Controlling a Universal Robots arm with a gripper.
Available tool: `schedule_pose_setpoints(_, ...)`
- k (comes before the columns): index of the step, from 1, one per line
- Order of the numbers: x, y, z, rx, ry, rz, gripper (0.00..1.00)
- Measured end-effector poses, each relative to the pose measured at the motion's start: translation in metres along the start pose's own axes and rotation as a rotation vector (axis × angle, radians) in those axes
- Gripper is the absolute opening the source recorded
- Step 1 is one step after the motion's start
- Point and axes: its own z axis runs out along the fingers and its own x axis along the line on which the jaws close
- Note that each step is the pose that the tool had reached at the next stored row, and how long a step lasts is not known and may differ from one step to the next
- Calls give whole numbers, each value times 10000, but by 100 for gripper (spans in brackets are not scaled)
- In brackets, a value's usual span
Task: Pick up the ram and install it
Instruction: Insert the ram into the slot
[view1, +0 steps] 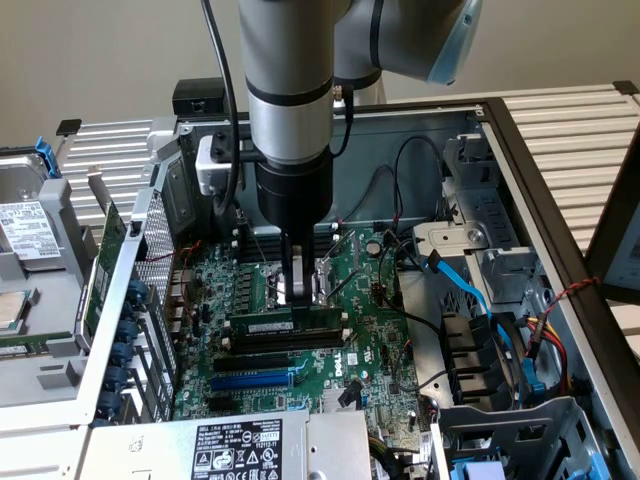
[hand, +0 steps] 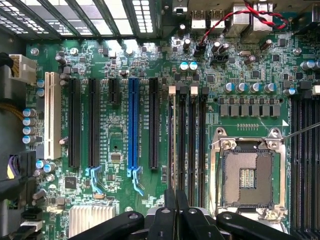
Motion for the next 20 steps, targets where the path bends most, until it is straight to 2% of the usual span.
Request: schedule_pose_setpoints(20, 11, 14, 44, -1, 1, 5, 12)
